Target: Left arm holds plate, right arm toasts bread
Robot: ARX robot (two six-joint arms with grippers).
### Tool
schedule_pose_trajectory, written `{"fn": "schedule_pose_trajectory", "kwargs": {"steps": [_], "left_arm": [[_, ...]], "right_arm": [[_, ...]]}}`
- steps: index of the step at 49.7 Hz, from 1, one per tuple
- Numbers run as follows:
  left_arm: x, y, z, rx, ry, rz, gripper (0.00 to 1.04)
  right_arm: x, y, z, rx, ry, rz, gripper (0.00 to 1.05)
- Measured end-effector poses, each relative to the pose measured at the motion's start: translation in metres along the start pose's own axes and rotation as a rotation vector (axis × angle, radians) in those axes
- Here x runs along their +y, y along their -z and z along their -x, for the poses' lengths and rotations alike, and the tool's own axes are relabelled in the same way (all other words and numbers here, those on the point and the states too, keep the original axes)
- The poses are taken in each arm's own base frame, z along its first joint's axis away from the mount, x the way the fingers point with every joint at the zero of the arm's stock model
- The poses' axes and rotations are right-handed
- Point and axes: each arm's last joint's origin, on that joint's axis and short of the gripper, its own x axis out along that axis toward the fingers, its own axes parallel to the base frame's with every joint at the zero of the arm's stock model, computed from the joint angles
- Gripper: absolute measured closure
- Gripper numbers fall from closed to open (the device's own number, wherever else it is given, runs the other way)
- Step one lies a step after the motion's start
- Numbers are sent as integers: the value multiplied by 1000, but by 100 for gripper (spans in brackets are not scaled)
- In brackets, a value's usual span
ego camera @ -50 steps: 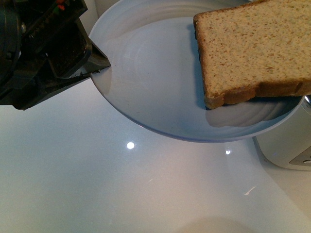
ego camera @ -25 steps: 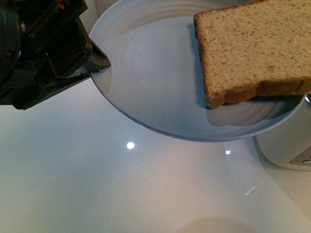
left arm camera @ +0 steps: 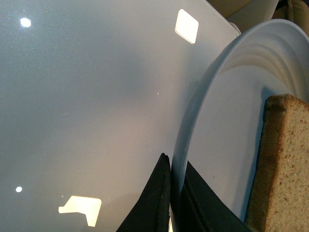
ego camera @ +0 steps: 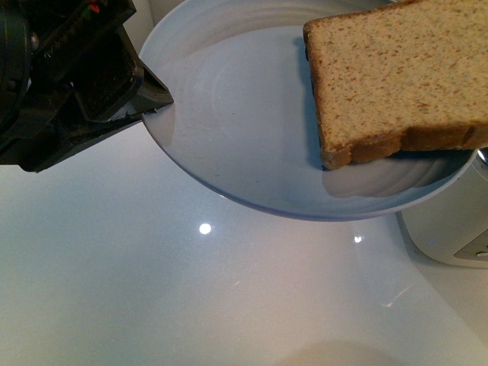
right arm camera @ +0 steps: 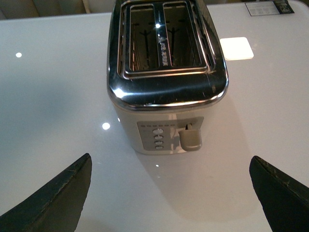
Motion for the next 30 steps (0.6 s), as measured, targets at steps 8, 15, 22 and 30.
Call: {"fn": "schedule_pose_trajectory", "kwargs": {"steps": [8, 15, 22, 30], "left_arm": [[0, 0, 0, 3, 2, 0, 102], [0, 0, 0, 3, 3, 0, 102], [0, 0, 0, 3, 3, 0, 102], [0, 0, 0, 3, 3, 0, 102]], "right_arm": [[-2, -22, -8, -4, -33, -117, 9], [7, -55, -18, 20, -131, -278, 9], [24, -70, -27, 83, -269, -439, 9], [45, -69, -34, 161, -384, -577, 9]]}}
